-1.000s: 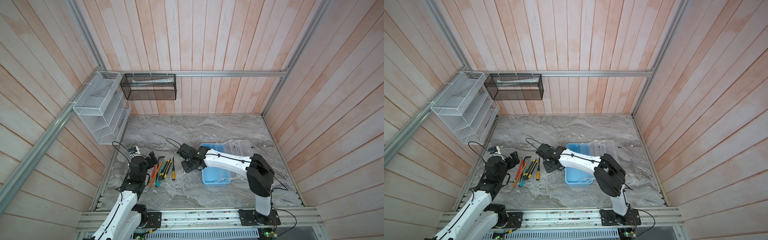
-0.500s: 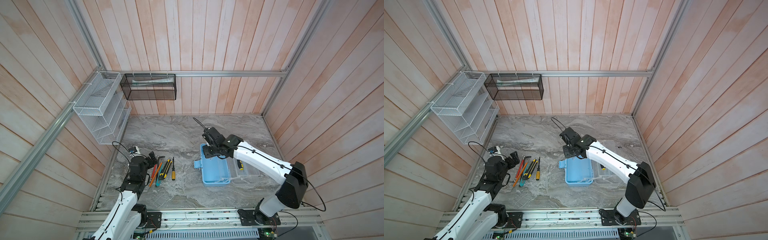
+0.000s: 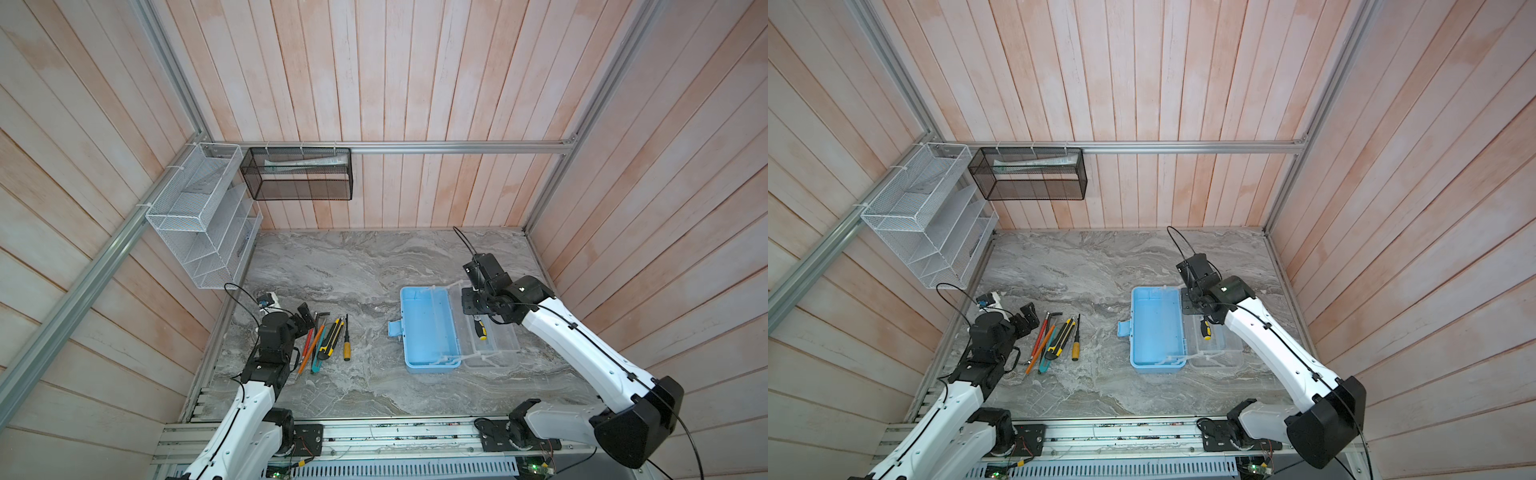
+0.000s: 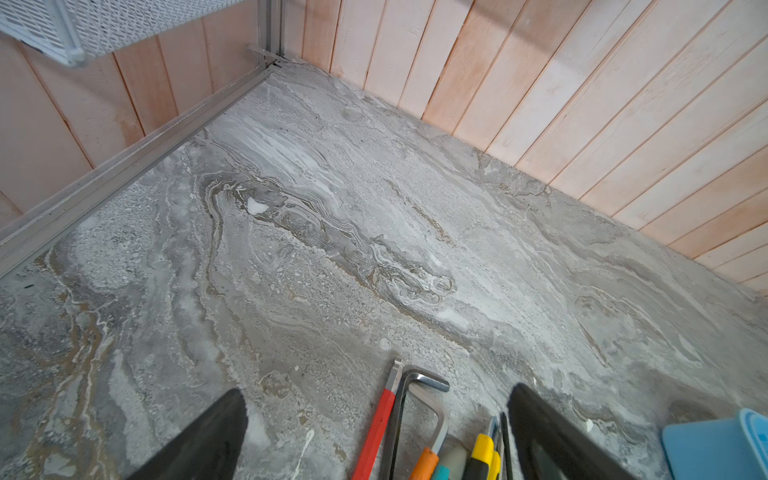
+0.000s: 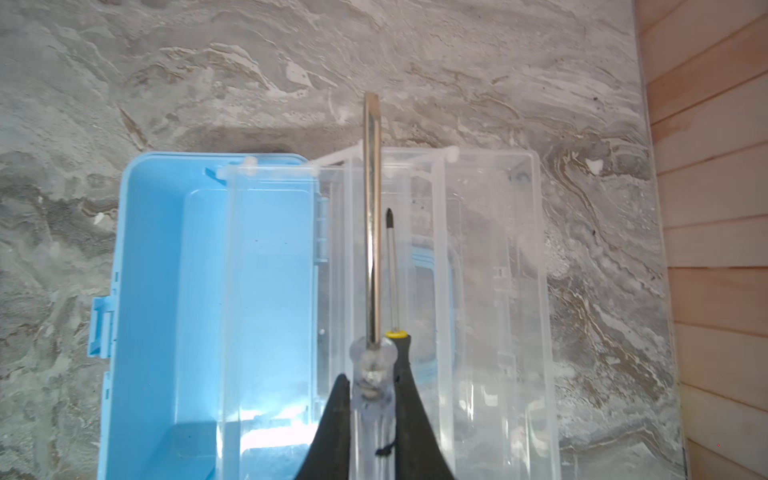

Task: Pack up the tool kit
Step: 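Carry the clear-handled screwdriver over the clear lid with the right gripper, then lower the screwdriver into the lid compartment and open the right gripper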

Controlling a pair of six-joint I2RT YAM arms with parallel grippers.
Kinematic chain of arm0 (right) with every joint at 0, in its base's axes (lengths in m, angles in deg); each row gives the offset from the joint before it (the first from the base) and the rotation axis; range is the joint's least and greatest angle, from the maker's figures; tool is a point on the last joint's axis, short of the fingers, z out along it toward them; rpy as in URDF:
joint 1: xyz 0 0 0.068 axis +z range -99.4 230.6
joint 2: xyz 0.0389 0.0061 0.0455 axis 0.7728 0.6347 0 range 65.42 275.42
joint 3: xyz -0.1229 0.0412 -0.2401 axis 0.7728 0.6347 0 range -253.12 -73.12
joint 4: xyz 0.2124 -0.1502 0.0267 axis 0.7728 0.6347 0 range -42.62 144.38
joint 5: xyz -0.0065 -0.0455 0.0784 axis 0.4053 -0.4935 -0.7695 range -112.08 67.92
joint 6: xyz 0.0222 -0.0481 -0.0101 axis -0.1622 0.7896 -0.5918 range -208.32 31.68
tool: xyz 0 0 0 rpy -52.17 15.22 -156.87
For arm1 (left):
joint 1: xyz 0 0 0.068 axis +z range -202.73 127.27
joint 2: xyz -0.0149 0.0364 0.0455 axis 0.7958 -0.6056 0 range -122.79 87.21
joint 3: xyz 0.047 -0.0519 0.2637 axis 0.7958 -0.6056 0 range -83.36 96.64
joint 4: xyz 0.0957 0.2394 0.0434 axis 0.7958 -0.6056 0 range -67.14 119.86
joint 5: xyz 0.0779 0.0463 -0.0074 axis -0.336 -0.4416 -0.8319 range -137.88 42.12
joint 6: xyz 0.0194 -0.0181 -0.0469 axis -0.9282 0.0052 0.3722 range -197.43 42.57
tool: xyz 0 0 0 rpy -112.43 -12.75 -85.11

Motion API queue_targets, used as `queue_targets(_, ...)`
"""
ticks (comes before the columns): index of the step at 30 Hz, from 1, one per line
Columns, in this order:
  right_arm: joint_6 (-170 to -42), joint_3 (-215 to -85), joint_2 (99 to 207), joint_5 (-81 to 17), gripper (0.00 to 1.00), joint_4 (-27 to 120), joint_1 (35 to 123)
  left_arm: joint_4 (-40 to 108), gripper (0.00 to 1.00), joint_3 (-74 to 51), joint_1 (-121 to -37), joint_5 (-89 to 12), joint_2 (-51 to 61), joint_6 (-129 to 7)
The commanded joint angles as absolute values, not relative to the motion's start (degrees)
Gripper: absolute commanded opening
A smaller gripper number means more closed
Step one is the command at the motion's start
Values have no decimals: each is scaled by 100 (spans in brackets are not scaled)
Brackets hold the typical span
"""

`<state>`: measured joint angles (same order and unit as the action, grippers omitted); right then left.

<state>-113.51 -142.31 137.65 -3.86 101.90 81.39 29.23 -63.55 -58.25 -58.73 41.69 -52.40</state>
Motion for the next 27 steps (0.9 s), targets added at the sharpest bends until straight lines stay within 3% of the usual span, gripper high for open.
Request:
queue_targets(1, -11242, -14009, 13694, -213, 0, 10422, 7976, 2974, 100, -6428, -5794, -5808, 4194, -5279)
queue_targets(21, -11037, -13544, 14140, -145, 0, 10195, 7793, 2969, 100, -6420, -5793, -5803, 4169, -5275)
queue_targets(23, -11042, -13573, 14149, -263, 12, 10210, 7794, 2969, 100, -6408, -5791, -5799, 4151, -5281)
queue_targets(27, -11073, -13695, 14162, -379, 21, 10316, 7787, 2972, 100, -6402, -5792, -5801, 4131, -5288)
